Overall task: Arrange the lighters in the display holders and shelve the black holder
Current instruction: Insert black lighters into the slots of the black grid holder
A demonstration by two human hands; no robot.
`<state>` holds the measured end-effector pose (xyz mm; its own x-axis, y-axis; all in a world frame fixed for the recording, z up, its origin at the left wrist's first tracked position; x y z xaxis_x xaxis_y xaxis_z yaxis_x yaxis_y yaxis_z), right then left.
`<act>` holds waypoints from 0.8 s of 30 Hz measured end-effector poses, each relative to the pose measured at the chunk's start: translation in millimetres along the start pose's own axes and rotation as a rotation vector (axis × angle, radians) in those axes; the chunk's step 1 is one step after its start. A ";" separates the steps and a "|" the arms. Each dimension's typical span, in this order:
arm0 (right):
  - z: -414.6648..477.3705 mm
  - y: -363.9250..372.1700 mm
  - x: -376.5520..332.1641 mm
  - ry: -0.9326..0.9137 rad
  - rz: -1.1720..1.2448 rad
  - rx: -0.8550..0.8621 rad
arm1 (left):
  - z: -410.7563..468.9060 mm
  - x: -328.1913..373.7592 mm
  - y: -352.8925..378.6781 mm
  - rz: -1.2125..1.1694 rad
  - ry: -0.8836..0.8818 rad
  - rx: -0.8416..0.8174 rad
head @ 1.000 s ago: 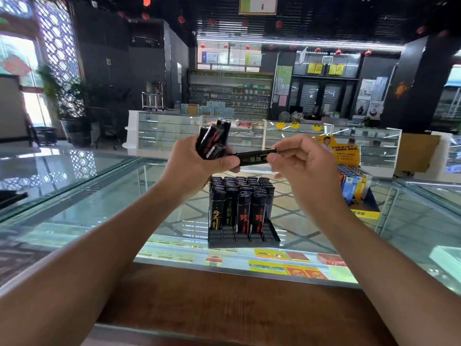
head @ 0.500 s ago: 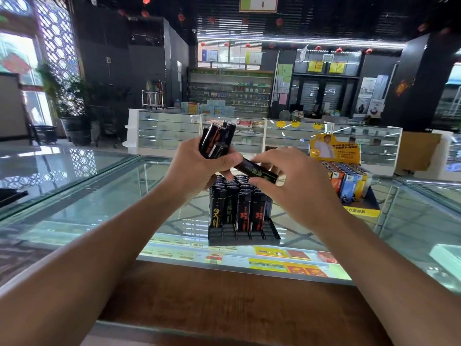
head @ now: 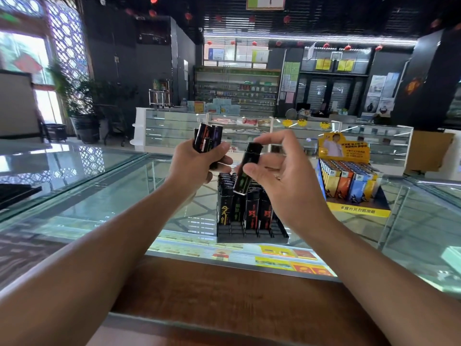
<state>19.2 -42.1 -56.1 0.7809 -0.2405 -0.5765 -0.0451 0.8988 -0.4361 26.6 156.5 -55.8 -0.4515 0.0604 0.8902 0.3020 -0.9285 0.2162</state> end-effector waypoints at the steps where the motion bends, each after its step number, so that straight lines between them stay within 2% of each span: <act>1: -1.2 2.2 1.0 -0.009 -0.046 -0.011 | -0.7 -0.1 0.1 0.008 0.004 0.002; 9: -6.4 11.5 17.1 -0.108 -0.454 -0.153 | -4.1 0.4 3.4 0.034 0.021 -0.024; 12: -5.1 13.9 19.1 -0.133 -0.517 -0.151 | -6.4 2.5 5.5 0.027 0.048 -0.049; 16: -2.8 10.7 19.6 -0.174 -0.467 -0.097 | -8.1 6.8 5.6 0.059 0.088 -0.088; 20: 2.3 -2.7 20.2 -0.014 -0.245 0.066 | -9.0 11.2 5.1 0.029 0.081 -0.189; 22: 4.3 -9.6 20.9 0.036 -0.172 0.127 | -10.5 12.7 5.4 0.141 0.131 -0.234; 24: 3.9 -13.0 21.4 0.030 -0.152 0.142 | -12.6 13.5 5.3 0.356 0.232 -0.253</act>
<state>39.0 -57.6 -60.1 0.7533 -0.3857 -0.5327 0.1616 0.8937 -0.4185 11.6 147.8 -47.7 -0.5412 -0.3331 0.7721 0.2713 -0.9383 -0.2146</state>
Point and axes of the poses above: each hand's wrist, its own z-axis towards the middle knuckle, its own y-axis out of the palm, x = y × z, the point moved 1 cm from there along z, towards the middle knuckle, and after that the axes turned 10 degrees about -z, right-handed, at the moved point
